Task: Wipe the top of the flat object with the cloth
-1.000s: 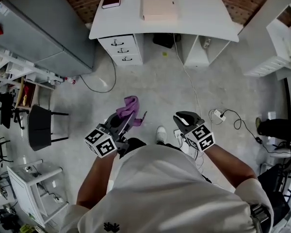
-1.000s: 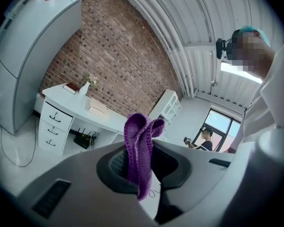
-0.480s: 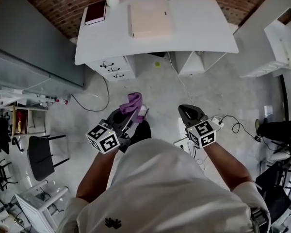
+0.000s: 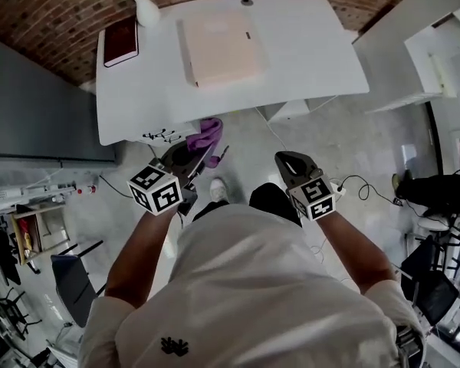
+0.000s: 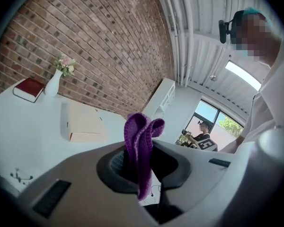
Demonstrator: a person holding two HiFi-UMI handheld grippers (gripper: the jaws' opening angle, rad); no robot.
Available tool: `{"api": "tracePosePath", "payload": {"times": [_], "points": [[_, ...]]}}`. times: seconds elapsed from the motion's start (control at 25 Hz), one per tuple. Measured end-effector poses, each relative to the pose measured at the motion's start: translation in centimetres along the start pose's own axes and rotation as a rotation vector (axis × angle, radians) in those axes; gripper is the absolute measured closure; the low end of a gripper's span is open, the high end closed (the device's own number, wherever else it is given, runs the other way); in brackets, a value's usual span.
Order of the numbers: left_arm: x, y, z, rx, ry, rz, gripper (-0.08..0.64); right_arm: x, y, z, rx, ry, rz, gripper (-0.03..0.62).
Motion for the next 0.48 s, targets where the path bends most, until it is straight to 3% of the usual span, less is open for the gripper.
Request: {"api": "tracePosePath", "payload": {"times": [0.24,0.48], "points": [[-5.1,3.9,6.5,-0.043,0.066,0.076,0.494,-2.6,-7.1,5.1,-0.036,0.029,-0.071,0.563],[-9.6,7.8,14.8,-0.111,0.159,0.133,0.494,-6.6,-16.7,12.8,-0.104,-0.039,-0.126,0.563]]}}
Point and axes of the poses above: the fingertips, and each gripper's own axes: z forward along the fingers, y to its left, x out of its underside, the point moved 2 cm from there along -z, backward along the fingers, and after that the axes turned 6 degrees about -x, right-handed, at the moved point
